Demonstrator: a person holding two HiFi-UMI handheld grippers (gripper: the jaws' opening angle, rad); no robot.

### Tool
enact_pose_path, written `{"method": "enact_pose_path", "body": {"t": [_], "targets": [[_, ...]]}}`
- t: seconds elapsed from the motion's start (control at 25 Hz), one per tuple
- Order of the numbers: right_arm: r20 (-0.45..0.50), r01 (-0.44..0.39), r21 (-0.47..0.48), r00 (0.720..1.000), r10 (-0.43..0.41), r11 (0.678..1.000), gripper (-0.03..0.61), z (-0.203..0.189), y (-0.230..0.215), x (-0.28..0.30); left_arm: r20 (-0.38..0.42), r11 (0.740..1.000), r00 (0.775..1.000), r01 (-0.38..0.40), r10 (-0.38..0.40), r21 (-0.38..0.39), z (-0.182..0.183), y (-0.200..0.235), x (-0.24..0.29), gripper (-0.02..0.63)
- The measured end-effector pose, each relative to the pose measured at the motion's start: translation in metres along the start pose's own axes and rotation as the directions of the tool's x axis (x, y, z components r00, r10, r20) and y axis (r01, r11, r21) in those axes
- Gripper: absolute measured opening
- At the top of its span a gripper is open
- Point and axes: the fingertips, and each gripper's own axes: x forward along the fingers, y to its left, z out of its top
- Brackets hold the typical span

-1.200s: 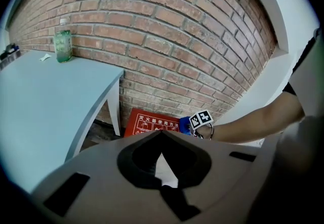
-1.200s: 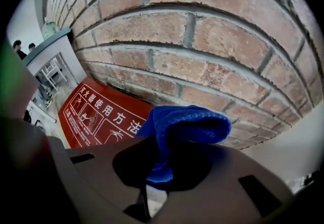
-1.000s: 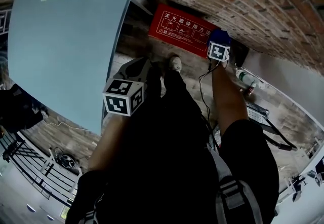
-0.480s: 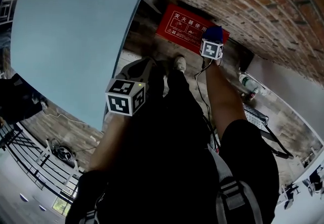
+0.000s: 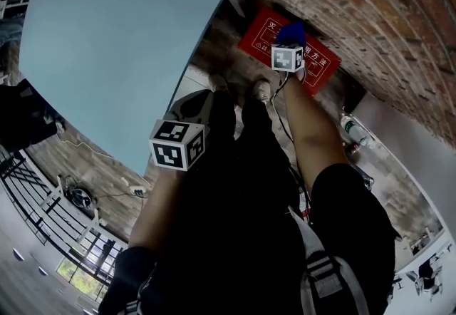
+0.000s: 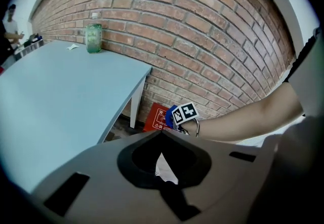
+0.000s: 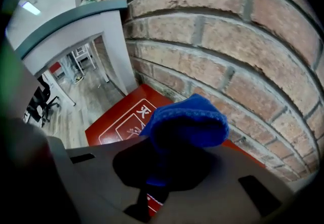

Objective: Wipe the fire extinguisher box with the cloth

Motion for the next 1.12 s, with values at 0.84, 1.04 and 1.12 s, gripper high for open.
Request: {"method": "enact_pose_path", "body": {"t": [0.84, 1.04, 1.12], "targets": [[-0.067, -0.274, -0.221, 0.962, 0.266, 0.936, 0.046, 0.007, 0.094, 0.007, -0.004, 1.0, 1.0, -0.011, 0.011, -0.01, -0.001, 0.002, 0.001, -0.003], [-0.089, -0.271, -0.179, 0.962, 0.259, 0.946, 0.046, -0.025, 0.065, -0.007, -0.006, 0.999, 1.0, 0.019, -0.019, 0.027, 0.004, -0.013, 0.008, -0.003], [-0.092, -0.258, -0.165, 0.965, 0.246, 0.952, 0.046, -0.036, 0.048, -0.012, -0.003, 0.999, 1.0, 0.031, -0.031, 0.041, 0.007, -0.019, 0.01, -0.003]]}}
